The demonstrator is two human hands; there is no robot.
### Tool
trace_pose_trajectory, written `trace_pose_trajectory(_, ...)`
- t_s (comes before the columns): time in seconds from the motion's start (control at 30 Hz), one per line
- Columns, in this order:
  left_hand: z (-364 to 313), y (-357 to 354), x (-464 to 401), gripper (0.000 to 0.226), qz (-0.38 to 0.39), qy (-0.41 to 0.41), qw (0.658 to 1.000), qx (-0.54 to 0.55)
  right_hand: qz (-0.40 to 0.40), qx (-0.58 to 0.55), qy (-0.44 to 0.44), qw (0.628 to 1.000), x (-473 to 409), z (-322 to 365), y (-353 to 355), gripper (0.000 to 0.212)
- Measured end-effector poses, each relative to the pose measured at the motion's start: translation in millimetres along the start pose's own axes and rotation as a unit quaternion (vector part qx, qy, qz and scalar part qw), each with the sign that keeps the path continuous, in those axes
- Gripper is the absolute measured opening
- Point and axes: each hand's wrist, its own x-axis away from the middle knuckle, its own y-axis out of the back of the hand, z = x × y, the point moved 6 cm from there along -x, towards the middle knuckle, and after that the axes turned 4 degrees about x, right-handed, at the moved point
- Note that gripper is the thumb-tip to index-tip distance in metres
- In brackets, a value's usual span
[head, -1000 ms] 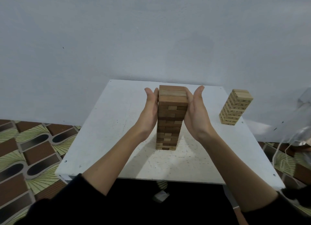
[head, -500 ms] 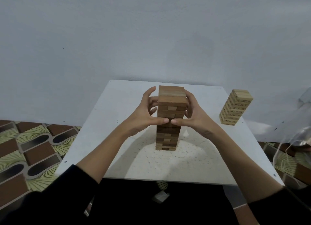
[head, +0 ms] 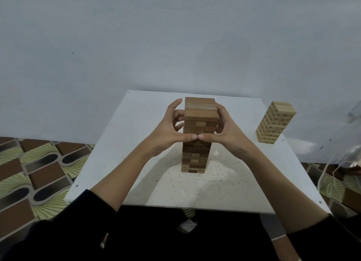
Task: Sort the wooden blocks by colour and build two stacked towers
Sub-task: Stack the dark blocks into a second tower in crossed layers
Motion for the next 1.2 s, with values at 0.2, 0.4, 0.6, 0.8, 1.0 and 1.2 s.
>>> trace_pose_trajectory(0.2,3,1,-1,0.101,-0.002,0.004,1.0,0.004,0.005,-0.007,0.001,1.0,-1,-2,0,0.094)
trace_pose_trajectory(0.4,5,1,-2,0.101,0.0,0.008,1.0,0.004,0.01,-0.008,0.006,1.0,-2,-3,0,0.097)
trace_pose_trajectory(0.6,6,2,-3,0.108,0.006,0.009,1.0,-0.001,0.014,-0.009,0.009,1.0,-3,-3,0,0.094)
trace_pose_trajectory(0.8,8,2,-4,0.104,0.008,0.016,1.0,0.005,0.025,-0.007,0.01,1.0,-3,-4,1,0.098)
trace_pose_trajectory(1.0,27,4,3,0.122,0.046,0.037,0.998,-0.022,0.059,0.034,-0.014,0.998,3,-21,-3,0.109)
trace_pose_trajectory(1.2,36,2,6,0.117,0.037,0.043,0.998,-0.022,0.051,0.038,-0.027,0.998,6,-32,-5,0.103)
